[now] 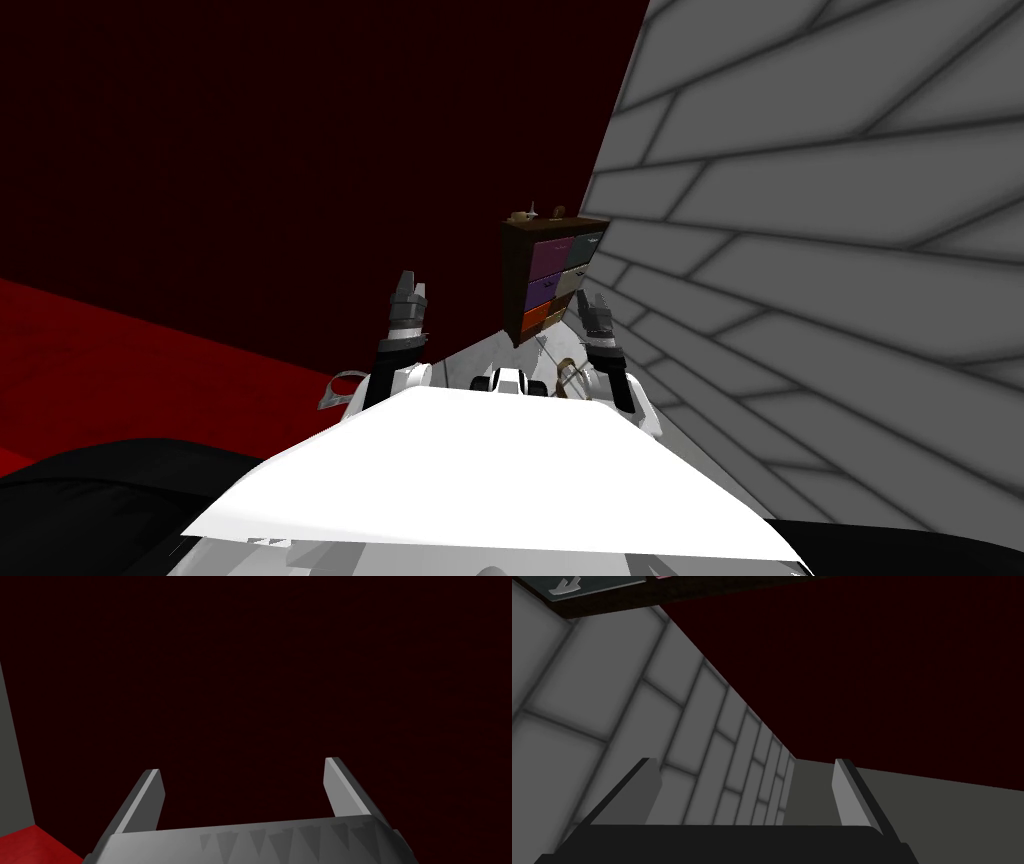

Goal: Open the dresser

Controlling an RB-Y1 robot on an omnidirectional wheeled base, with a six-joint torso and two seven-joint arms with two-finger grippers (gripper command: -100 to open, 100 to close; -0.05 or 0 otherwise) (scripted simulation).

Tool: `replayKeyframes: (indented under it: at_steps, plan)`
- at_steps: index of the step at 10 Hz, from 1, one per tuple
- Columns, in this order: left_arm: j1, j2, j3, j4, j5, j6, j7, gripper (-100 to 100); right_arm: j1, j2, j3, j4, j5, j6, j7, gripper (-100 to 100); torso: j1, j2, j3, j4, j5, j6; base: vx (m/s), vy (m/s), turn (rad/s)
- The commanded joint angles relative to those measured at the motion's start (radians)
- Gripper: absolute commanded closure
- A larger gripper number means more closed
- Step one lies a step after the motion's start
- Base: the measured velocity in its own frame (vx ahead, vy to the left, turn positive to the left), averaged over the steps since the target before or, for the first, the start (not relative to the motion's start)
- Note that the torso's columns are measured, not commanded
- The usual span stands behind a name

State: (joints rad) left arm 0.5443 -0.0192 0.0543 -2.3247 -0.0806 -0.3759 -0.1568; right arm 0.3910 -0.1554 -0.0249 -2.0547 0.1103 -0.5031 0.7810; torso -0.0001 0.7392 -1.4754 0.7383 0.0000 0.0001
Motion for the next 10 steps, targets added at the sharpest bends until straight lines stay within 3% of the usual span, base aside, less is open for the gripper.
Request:
replayKeyframes:
  at_steps: [1,2,4,5,7,10]
  plan:
    - [0.0,0.0,0.0,0.0,0.0,0.0,0.0,0,-0.011,-0.001,0.005,0.032,0.01,-0.015,0.077,-100,0.0,-0.001,0.0,0.0,0.0,0.0,0.043,-0.007,0.014]
    - [0.0,0.0,0.0,0.0,0.0,0.0,0.0,0,-0.021,-0.003,0.009,0.064,0.02,-0.03,0.105,-100,0.0,-0.001,-0.001,0.0,0.0,0.0,0.056,-0.009,0.021]
    - [0.0,0.0,0.0,0.0,0.0,0.0,0.0,0,-0.021,-0.003,0.009,0.064,0.02,-0.03,0.148,-100,0.0,-0.002,-0.001,0.0,0.0,0.0,0.039,-0.007,0.004]
    - [0.0,0.0,0.0,0.0,0.0,0.0,0.0,0,-0.031,-0.005,0.014,0.097,0.029,-0.046,0.184,-100,0.0,0.0,0.0,0.0,0.0,0.0,0.043,-0.01,0.015]
    - [0.0,0.0,0.0,0.0,0.0,0.0,0.0,0,-0.031,-0.005,0.014,0.097,0.029,-0.046,0.218,-100,0.0,-0.001,-0.001,0.0,0.0,0.0,0.031,-0.004,0.008]
    - [0.0,0.0,0.0,0.0,0.0,0.0,0.0,0,-0.052,-0.008,0.023,0.166,0.049,-0.076,0.313,-100,0.0,-0.002,-0.001,-0.001,0.0,0.0,0.049,-0.009,0.017]
